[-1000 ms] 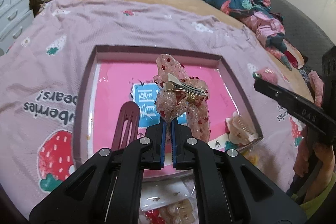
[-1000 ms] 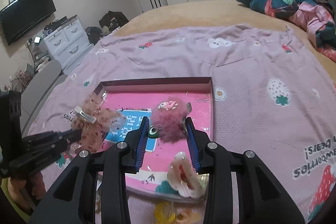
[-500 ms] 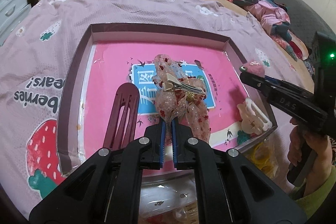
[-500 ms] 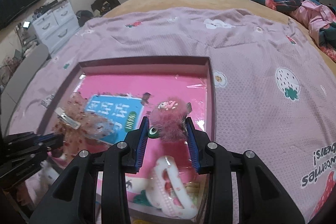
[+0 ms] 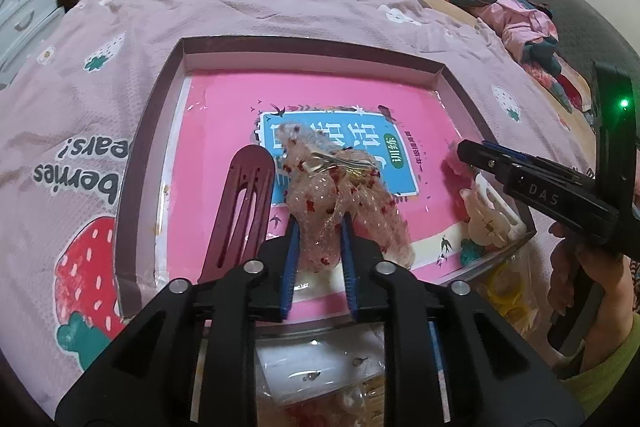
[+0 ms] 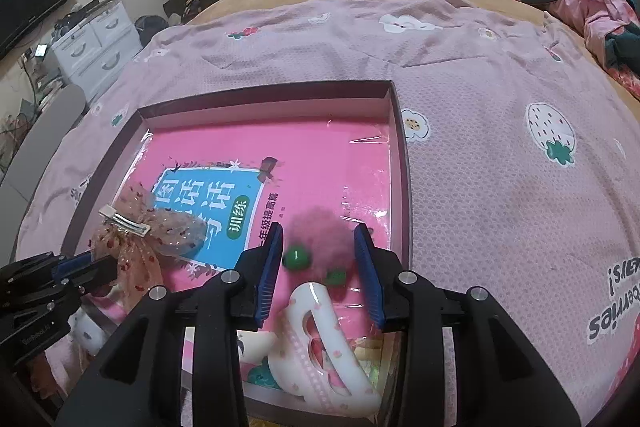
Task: Organize jewelry
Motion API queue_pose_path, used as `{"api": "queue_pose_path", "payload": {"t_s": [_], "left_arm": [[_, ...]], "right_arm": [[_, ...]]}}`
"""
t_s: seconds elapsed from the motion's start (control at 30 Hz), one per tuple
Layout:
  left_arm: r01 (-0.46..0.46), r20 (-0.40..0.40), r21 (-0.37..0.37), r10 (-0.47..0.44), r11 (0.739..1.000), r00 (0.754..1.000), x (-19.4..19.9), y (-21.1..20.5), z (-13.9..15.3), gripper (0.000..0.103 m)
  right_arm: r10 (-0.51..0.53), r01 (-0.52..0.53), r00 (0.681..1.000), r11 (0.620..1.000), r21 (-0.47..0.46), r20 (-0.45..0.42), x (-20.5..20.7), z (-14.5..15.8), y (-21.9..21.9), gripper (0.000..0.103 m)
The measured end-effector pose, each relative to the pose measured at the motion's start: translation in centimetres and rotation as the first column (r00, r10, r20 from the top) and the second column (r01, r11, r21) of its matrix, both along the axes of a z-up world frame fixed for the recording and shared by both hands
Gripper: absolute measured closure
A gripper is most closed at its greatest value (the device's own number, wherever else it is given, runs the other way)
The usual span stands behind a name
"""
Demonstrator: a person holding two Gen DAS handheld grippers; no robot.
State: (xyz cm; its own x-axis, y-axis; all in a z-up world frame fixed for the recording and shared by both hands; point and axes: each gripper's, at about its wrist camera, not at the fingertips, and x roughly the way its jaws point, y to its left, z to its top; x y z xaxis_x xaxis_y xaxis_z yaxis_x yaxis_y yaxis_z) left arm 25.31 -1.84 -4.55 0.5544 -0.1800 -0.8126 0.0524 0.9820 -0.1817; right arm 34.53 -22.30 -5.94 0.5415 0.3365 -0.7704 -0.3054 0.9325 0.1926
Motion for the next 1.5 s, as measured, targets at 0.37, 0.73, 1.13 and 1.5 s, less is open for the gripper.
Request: {"api": "queue_pose_path", "payload": {"t_s": [0.37,0.73,1.13,1.5], "left_arm": [[-0.030,0.038,-0.016,0.031,0.999,0.999,-1.7,1.1,2.0,0.068],[-0.065,0.127,-0.041,0.070,0.997,0.989,-4.0,2.0,5.5,0.039],[-0.084,0.253,-0.049,0.094,0.995,0.963,-8.4,2.8,10.7,0.012],[-0.087,0.300,-0.058,0.100,0.995,0.949,-12.1,3.6,12.5,0.010]], "right_arm": [[-0.039,0.035,0.995,0.999,0.040,0.089,-2.0,3.4,-1.9,0.038],[-0.065,0.051,0.976,0.996,0.069,0.208,-5.5,7.5,-3.7,0.018],[-0.086,0.050,0.953,0.990,0.130,0.290,-11.0,11.4,-5.3,0.017],[-0.109,0.052,0.931,0.984,0.169,0.348,-16.1,14.3,-6.0,0.009]]}}
